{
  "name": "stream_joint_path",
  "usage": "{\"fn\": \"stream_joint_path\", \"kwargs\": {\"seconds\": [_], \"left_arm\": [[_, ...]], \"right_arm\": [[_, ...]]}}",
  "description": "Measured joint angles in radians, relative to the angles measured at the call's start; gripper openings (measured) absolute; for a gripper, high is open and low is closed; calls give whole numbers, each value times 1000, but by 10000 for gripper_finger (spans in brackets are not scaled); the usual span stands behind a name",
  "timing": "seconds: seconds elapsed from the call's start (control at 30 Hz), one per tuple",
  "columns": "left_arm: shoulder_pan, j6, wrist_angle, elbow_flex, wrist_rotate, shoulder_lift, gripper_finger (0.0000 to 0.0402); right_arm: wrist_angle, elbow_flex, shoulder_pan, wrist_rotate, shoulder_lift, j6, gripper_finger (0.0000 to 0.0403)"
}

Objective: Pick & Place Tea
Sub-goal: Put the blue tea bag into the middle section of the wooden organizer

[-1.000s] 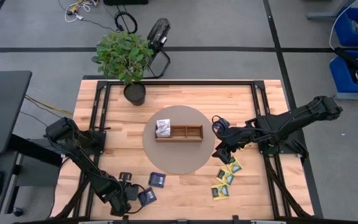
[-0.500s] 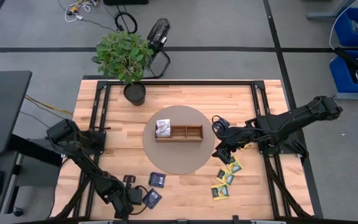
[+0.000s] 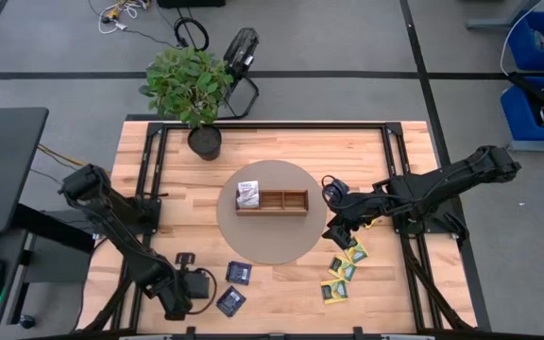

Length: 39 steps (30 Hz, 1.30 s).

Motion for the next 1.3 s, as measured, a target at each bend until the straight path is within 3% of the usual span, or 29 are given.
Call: {"fn": "stream_joint_path", "kwargs": {"seconds": [0.23,0.43,0.63,0.7,1.3], "left_arm": [[-1,40,-54,2,-4,-12,131],[9,49,-47,-14,-14,-12,192],[8,5,61,-124,125,-12,251],[8,13,74,-135,128,-12,264],[27,62,112,-139,41,3,273]], "right_arm": [[15,0,0,0,0,-15,231],[29,0,0,0,0,-15,231],[36,0,0,0,0,-15,231],[36,0,0,0,0,-14,231],[36,0,0,0,0,0,231]]}}
